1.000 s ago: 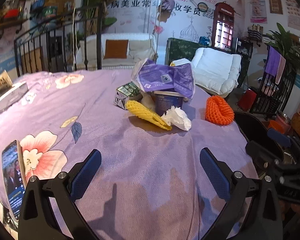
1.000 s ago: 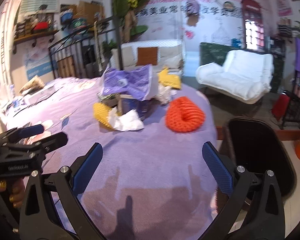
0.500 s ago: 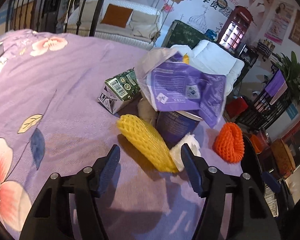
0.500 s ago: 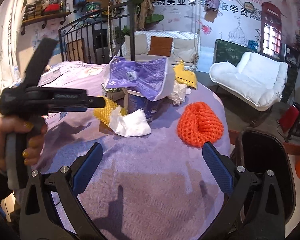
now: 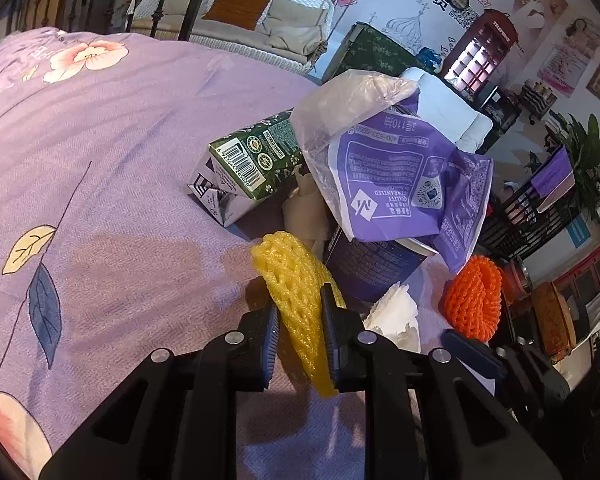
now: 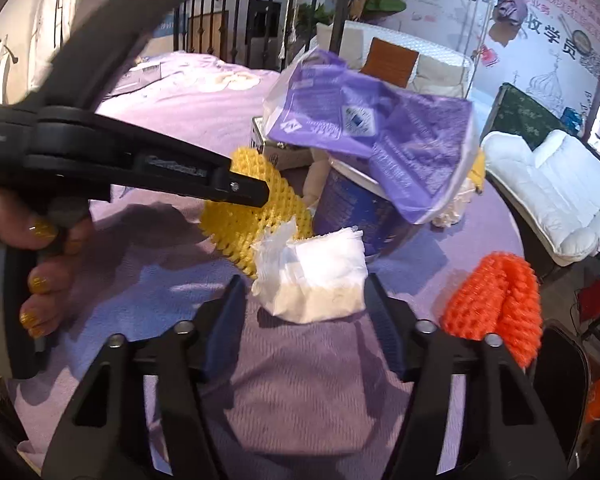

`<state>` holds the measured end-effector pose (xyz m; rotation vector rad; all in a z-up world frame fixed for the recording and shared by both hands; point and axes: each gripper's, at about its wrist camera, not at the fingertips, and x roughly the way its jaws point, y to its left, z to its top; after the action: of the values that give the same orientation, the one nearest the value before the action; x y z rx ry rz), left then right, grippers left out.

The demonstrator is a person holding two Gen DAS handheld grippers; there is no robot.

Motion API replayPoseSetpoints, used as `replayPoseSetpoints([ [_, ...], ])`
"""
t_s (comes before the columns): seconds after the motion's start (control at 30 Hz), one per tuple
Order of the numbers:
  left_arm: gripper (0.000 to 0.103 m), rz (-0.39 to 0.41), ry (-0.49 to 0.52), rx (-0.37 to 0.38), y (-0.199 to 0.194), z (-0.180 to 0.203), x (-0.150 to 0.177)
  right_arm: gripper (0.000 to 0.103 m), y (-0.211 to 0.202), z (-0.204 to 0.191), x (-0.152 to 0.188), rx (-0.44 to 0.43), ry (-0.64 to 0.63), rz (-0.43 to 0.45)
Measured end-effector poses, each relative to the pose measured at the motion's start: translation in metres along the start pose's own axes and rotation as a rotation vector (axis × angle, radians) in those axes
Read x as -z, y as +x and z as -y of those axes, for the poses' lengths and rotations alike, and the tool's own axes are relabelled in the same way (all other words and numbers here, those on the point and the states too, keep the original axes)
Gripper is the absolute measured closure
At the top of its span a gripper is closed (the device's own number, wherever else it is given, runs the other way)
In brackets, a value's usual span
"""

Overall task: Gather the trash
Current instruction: 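Grasp the yellow foam net with the left tool while the right tool grasps white tissue, then carry the tissue to the black bin and open the right tool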

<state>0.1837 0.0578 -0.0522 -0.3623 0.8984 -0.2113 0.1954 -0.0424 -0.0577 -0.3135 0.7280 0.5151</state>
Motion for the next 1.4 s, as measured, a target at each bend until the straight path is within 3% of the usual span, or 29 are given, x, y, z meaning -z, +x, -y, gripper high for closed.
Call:
replayPoseSetpoints([
  [0.07,0.084,0.008,0.006,-0.006,-0.003,-0.001,0.002,0.073,0.008,0.002,-0.003,-0.02,0.009,-0.021],
  [0.17,0.085,0.022,-0.003,-0.005,-0.007,-0.005,0.002,0.088,0.007,0.002,-0.003,-0.044,0.033,-0.021],
  [0.27,0.085,0.053,-0.002,-0.02,-0.017,-0.008,0.005,0.094,-0.002,0.002,0.0,-0.054,0.05,0.001],
  [0.53,0.086,0.151,0.001,-0.037,-0.055,-0.008,0.016,0.097,-0.031,0.002,0.007,-0.085,0.12,0.082],
  [0.83,0.086,0.21,0.023,0.0,-0.08,0.01,0.035,0.097,-0.078,0.006,0.02,-0.066,0.19,0.178],
  [1.17,0.086,0.212,0.146,0.143,-0.075,0.067,0.045,0.097,-0.131,0.05,0.057,0.079,0.325,0.236],
  [1.4,0.086,0.166,0.246,0.205,-0.053,0.104,0.051,0.097,-0.146,0.096,0.09,0.198,0.426,0.216],
])
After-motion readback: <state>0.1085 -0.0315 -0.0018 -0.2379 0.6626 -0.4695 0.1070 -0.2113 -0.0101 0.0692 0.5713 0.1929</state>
